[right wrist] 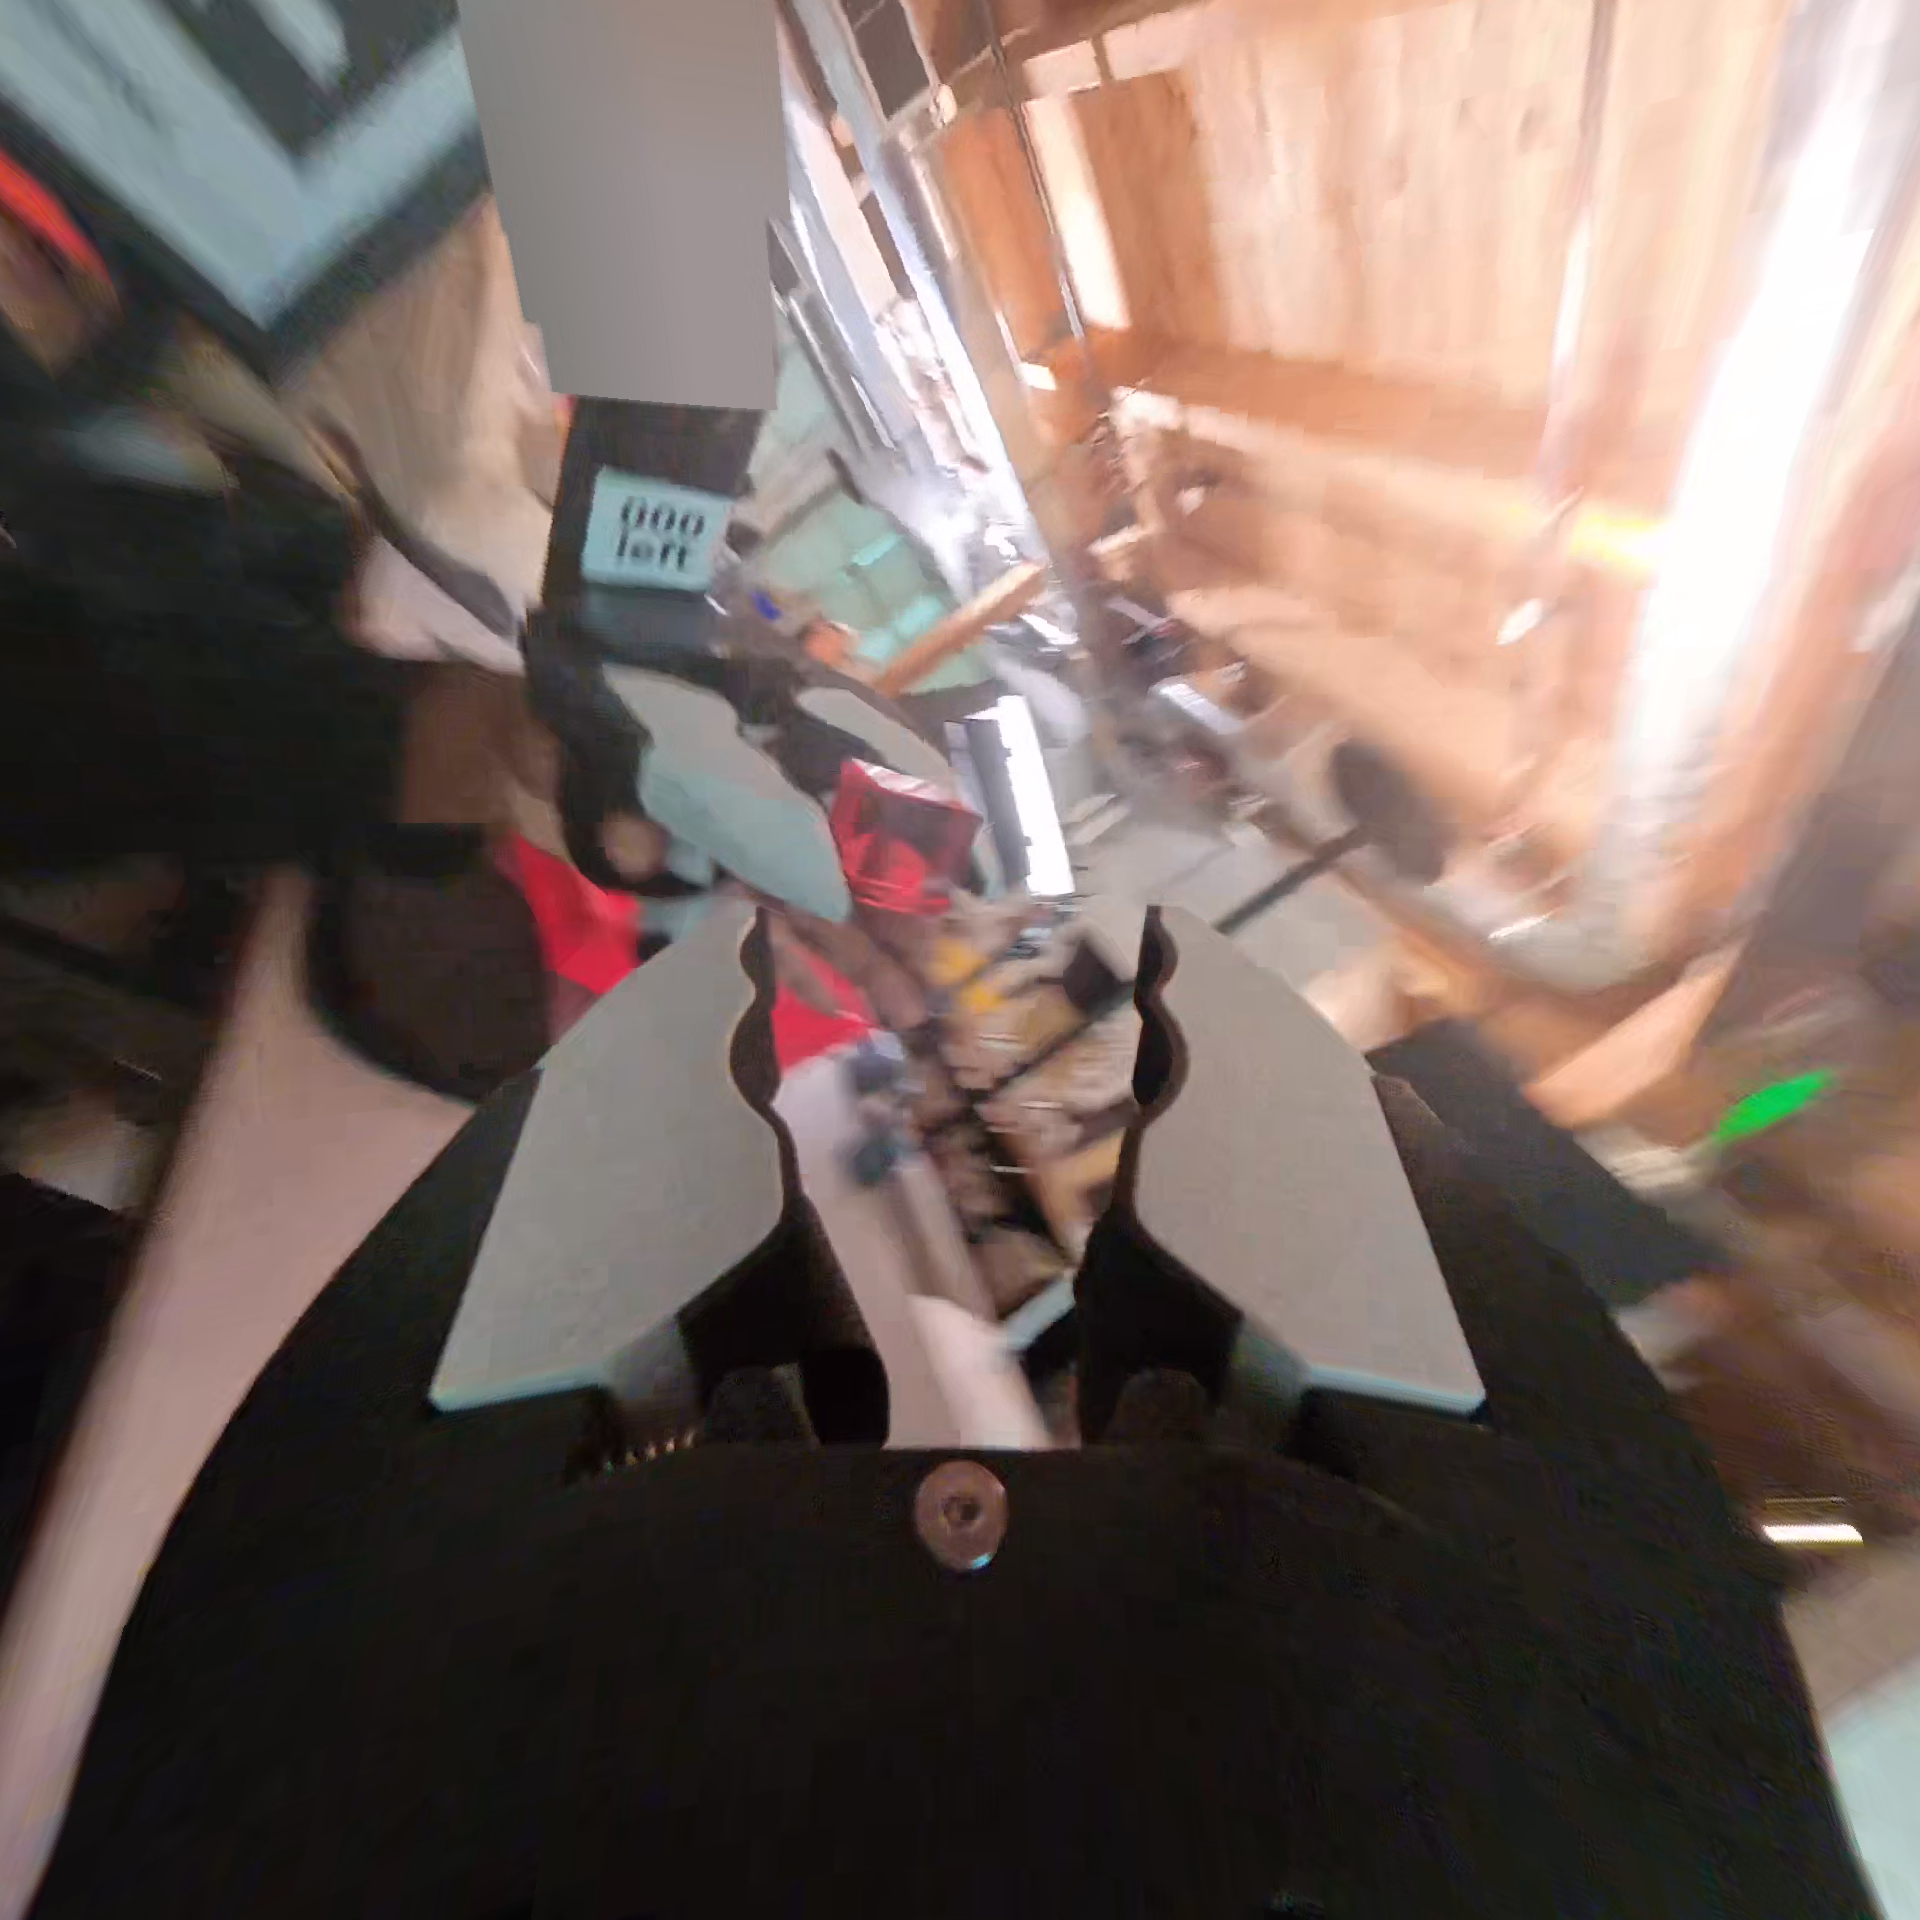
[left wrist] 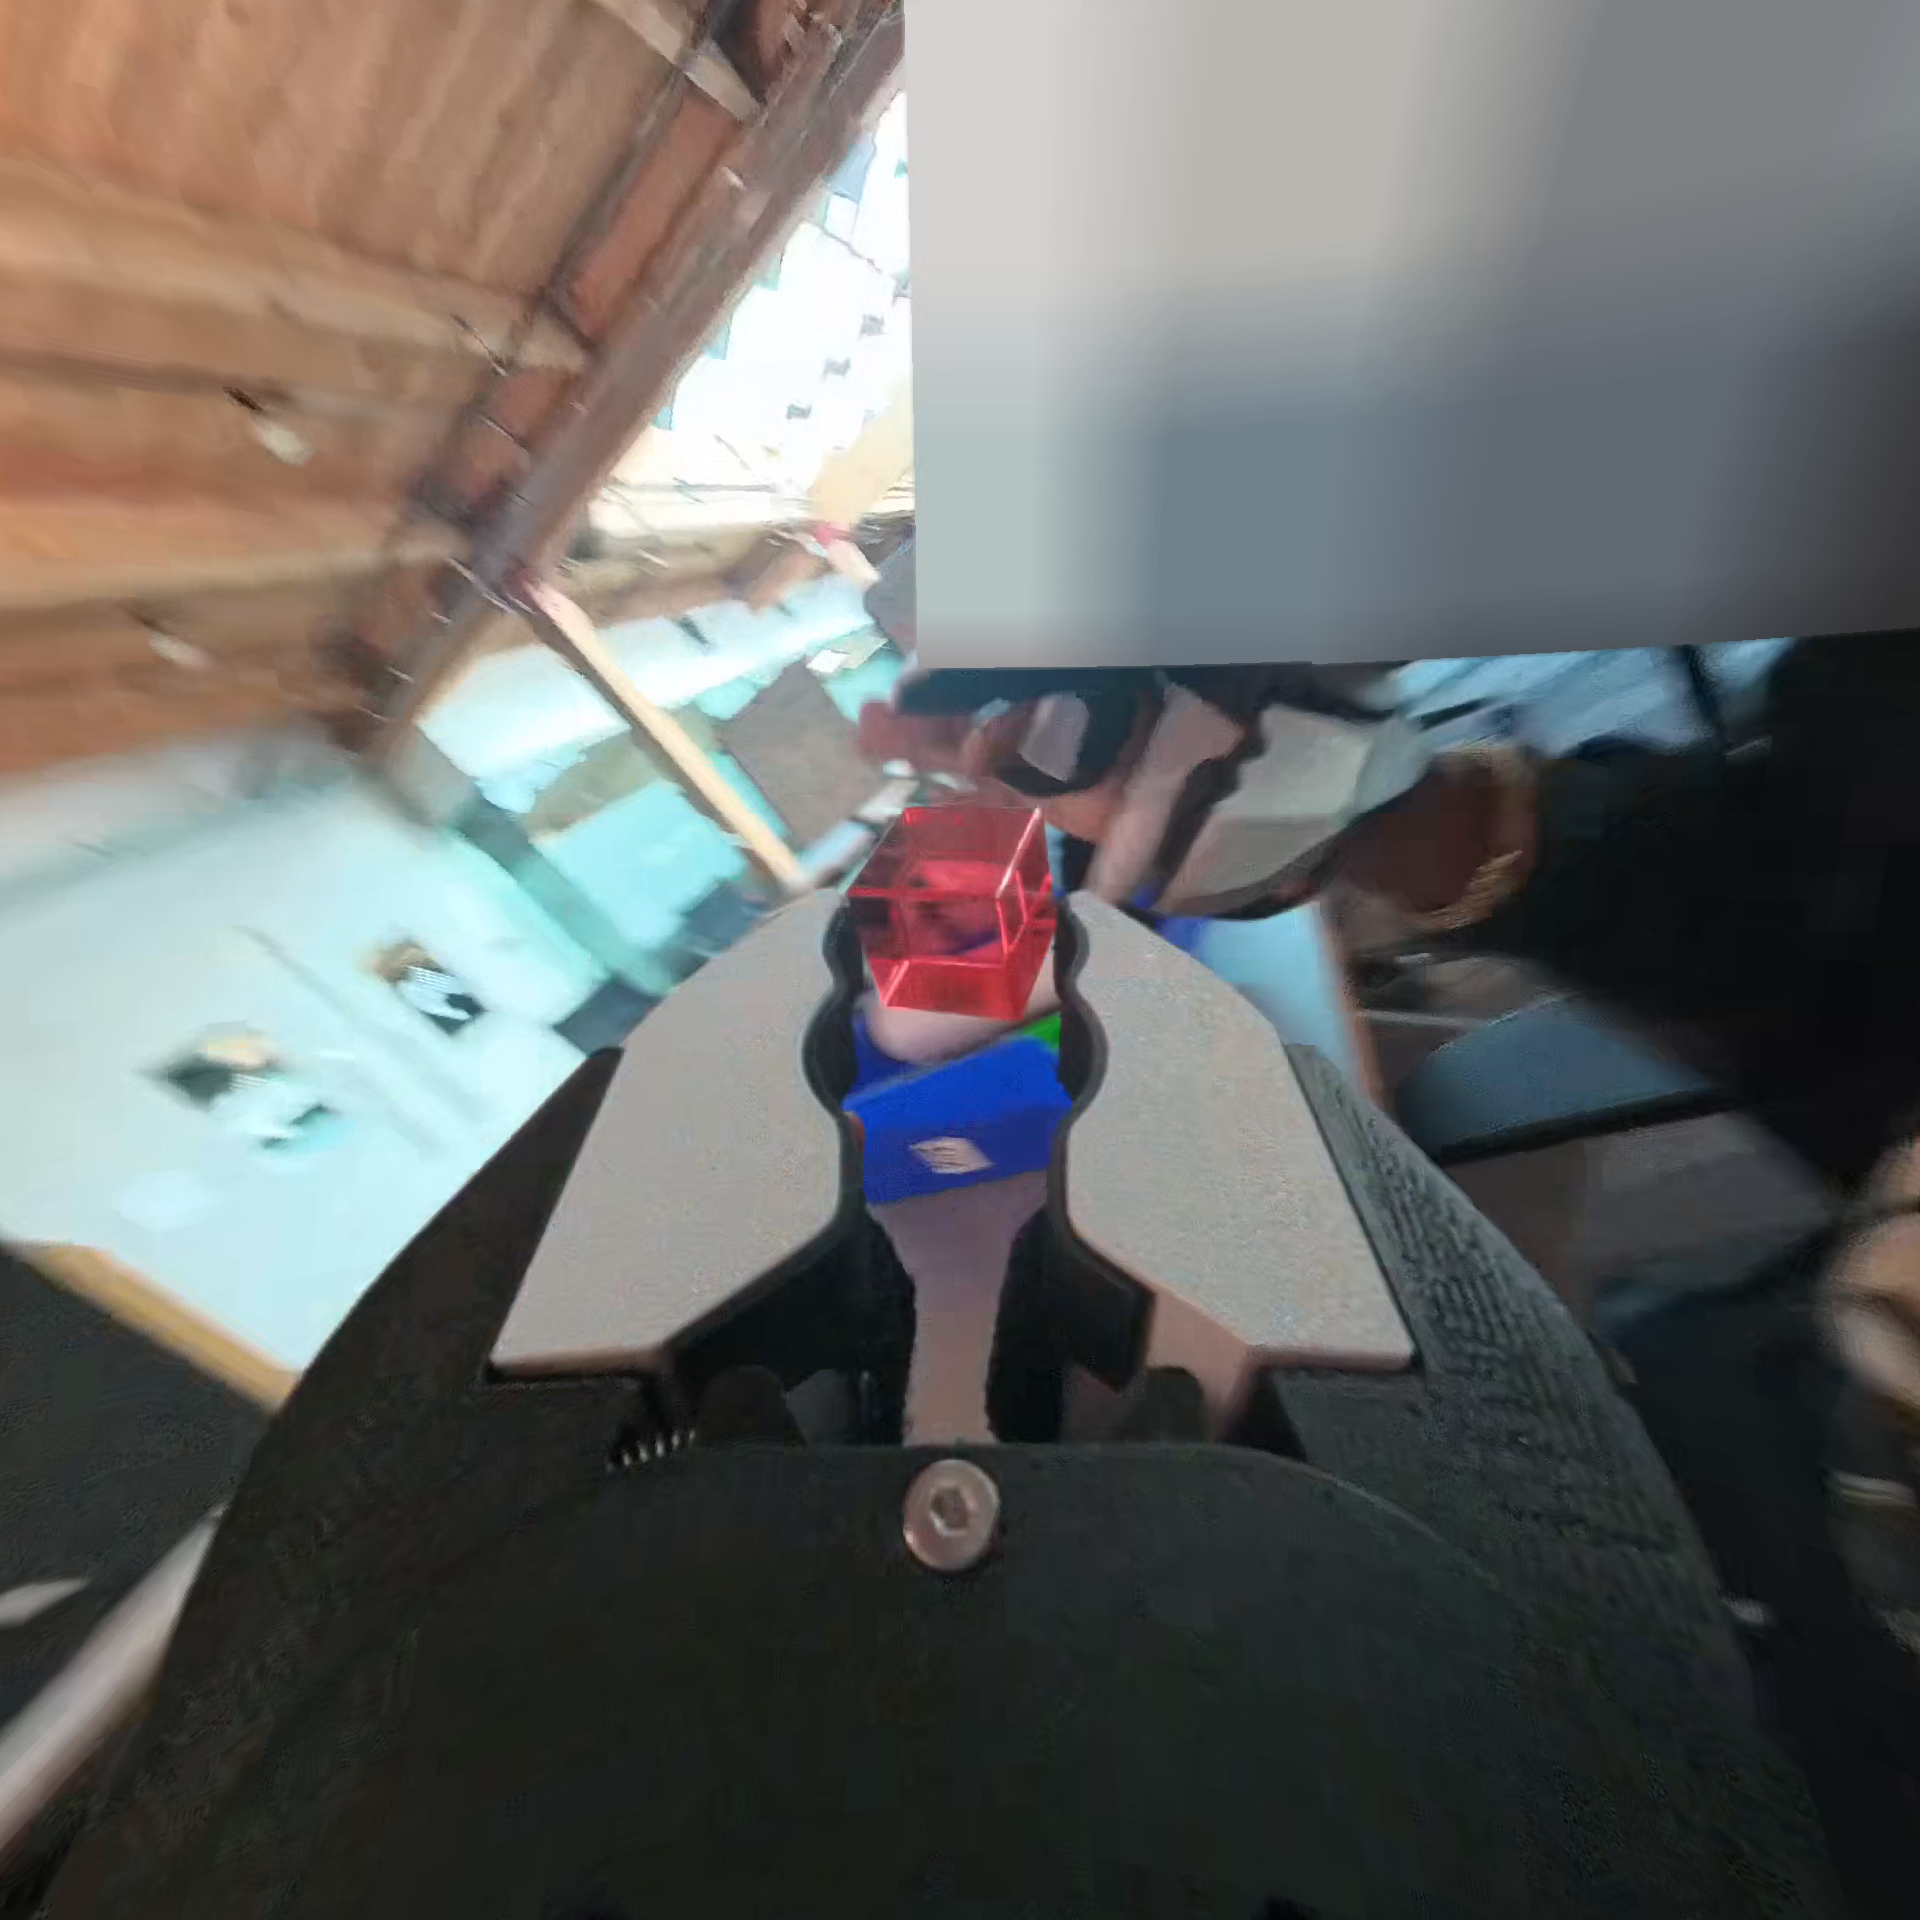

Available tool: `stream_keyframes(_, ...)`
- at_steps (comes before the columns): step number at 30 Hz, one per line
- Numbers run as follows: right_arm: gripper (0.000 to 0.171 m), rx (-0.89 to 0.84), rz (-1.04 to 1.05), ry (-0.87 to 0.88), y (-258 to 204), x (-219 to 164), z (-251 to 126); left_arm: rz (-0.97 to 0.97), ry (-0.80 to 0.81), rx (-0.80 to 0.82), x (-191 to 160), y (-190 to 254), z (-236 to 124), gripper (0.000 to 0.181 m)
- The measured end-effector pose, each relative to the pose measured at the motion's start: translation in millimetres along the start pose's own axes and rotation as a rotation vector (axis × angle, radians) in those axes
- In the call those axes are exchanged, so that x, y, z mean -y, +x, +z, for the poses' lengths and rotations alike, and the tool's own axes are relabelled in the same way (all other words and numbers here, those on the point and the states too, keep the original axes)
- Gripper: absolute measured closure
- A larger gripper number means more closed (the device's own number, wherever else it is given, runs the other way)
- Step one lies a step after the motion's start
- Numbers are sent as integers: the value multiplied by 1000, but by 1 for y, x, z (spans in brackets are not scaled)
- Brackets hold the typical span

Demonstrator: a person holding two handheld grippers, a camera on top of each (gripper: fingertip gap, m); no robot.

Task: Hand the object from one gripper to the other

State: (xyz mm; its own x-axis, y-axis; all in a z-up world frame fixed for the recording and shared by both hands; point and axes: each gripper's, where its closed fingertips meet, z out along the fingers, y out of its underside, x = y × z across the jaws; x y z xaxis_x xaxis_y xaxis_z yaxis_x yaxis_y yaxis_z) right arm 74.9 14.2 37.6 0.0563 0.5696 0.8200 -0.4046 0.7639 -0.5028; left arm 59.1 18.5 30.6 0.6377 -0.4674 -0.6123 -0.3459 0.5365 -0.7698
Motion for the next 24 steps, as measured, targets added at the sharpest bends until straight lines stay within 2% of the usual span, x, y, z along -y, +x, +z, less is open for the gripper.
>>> stream_keyframes(2, 114, -58, -326, -22, -2, 3, -3, -222, -18, -116, -4, 10, -1, 146)
stream_keyframes(4, 121, -66, -560, -60, -10, 3, -2, -369, 9, -180, -2, 14, -1, 146)
stream_keyframes(6, 121, -37, -663, -108, -20, -2, 3, -473, 3, -267, -2, 23, -2, 147)
stream_keyframes(9, 122, -7, -701, -121, -30, -6, 9, -549, -29, -332, -6, 32, -1, 147)
stream_keyframes(12, 126, 0, -715, -117, -35, -6, 12, -555, -73, -365, -12, 40, 1, 147)
stream_keyframes(14, 137, 16, -720, -119, -39, -7, 13, -550, -77, -377, -12, 44, 1, 147)
stream_keyframes(16, 141, 17, -706, -131, -38, -7, 14, -540, -66, -364, -11, 41, 2, 147)
stream_keyframes(18, 143, 33, -662, -151, -37, -9, 13, -501, 8, -321, -4, 33, 1, 145)
stream_keyframes(20, 143, 12, -580, -153, -29, -9, 12, -441, 125, -284, 12, 25, -4, 129)
stream_keyframes(22, 143, -11, -410, -146, -19, -9, 11, -282, 188, -205, 22, 17, -10, 118)
stream_keyframes(24, 144, -19, -153, -116, -10, -8, 11, -12, 169, -103, 22, 11, -13, 110)
